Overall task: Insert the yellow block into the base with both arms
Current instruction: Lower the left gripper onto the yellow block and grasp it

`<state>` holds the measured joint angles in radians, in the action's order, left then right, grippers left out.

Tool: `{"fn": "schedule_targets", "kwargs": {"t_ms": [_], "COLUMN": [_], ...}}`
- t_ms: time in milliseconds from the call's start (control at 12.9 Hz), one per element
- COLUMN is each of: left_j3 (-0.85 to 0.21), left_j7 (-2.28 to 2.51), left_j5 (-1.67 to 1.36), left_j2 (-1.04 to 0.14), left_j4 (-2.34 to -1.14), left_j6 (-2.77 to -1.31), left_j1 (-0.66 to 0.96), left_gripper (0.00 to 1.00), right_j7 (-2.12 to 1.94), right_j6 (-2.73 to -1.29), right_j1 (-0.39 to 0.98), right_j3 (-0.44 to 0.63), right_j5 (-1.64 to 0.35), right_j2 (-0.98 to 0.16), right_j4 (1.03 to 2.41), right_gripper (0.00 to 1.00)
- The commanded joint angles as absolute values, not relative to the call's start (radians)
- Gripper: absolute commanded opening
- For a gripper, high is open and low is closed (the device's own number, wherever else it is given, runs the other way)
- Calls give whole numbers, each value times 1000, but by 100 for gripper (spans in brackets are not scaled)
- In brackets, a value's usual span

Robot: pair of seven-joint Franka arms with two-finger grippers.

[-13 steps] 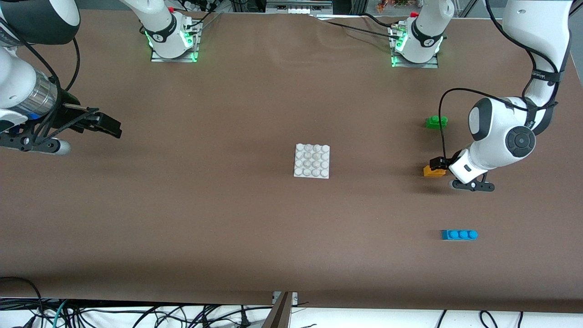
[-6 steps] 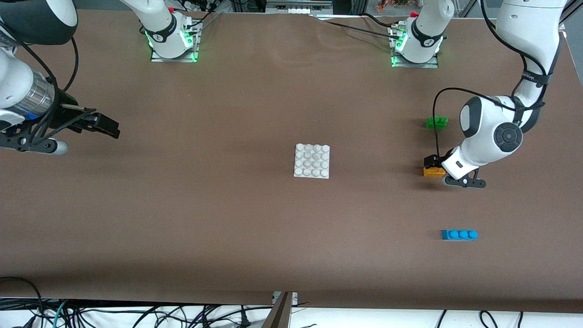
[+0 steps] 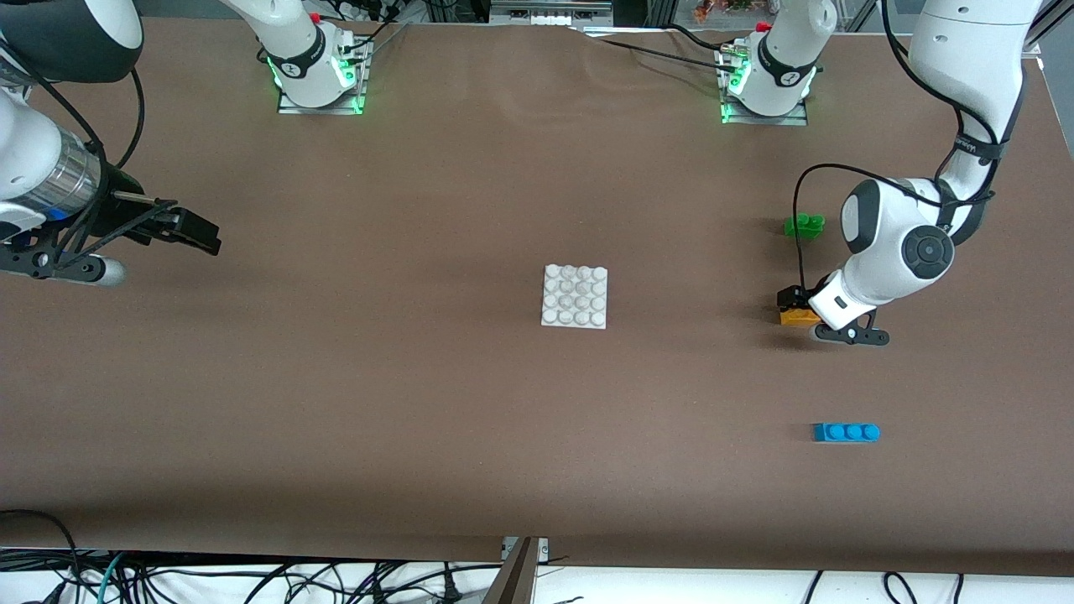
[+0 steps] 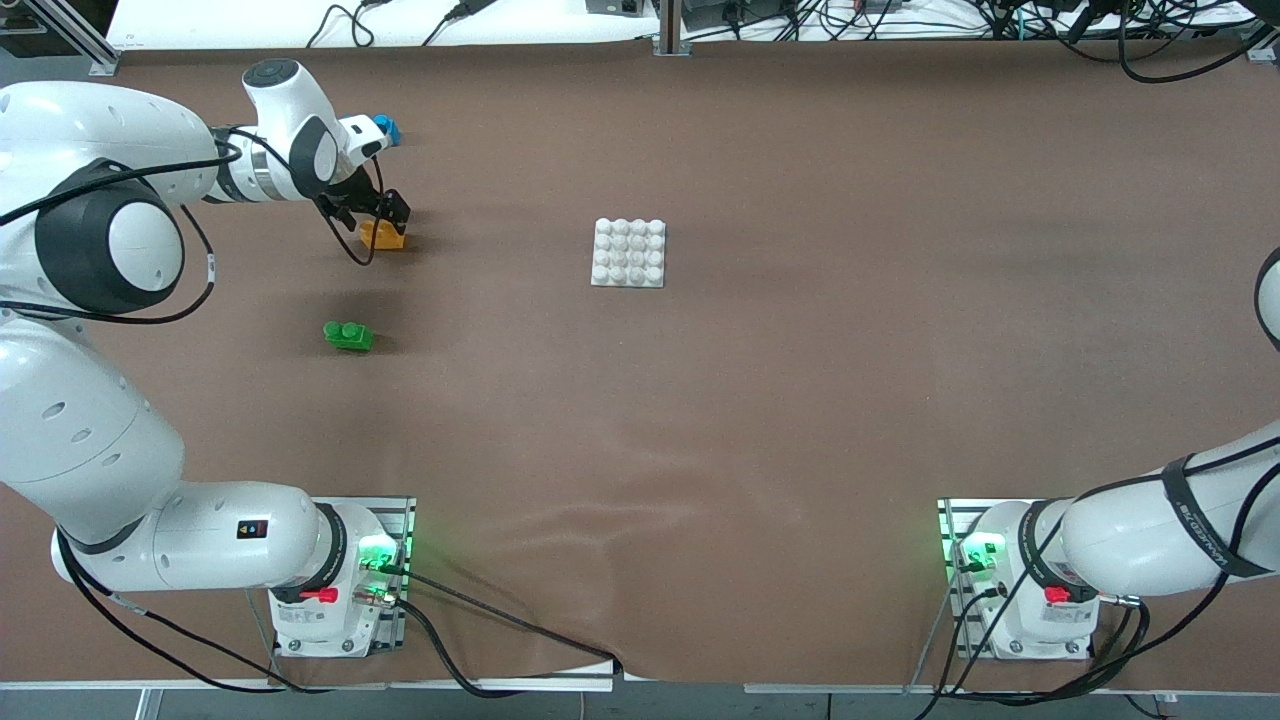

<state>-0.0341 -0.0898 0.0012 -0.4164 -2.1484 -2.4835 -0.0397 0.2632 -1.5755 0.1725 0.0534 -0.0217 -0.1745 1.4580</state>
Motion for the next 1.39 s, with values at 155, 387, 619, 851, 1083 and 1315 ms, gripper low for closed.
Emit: {"fn": "schedule_targets", "kwargs": {"t_ms": [155, 387, 619, 851, 1083, 1315], "left_j3": [-34, -32, -34, -34, -40, -61], "left_j7": [-89, -91, -100, -98, -87, -40], "left_j5": [20, 20, 20, 20, 15, -29], "left_j2": [-423, -425, -426, -420, -379, -347], "left_j4": [-2192, -2192, -2191, -2181, -2116, -2002], "left_j6": [-2565, -2565, -2563, -2550, -2421, -2251], "left_j1": [-32, -31, -31, -31, 17, 64], "left_gripper": [99, 68, 33, 27, 28, 28], "right_j7": [272, 272, 272, 272, 270, 259], "right_j6": [-1562, -1562, -1563, -1562, -1559, -1559], "right_j1": [160, 160, 160, 160, 160, 160], "right_j3": [43, 43, 43, 43, 44, 43], "right_j5": [-29, -28, -28, -28, -28, -18], "right_j2": [-161, -161, -163, -163, -163, -164], "right_j4": [1454, 1454, 1454, 1454, 1454, 1454], "right_gripper": [99, 99, 99, 99, 99, 99]}}
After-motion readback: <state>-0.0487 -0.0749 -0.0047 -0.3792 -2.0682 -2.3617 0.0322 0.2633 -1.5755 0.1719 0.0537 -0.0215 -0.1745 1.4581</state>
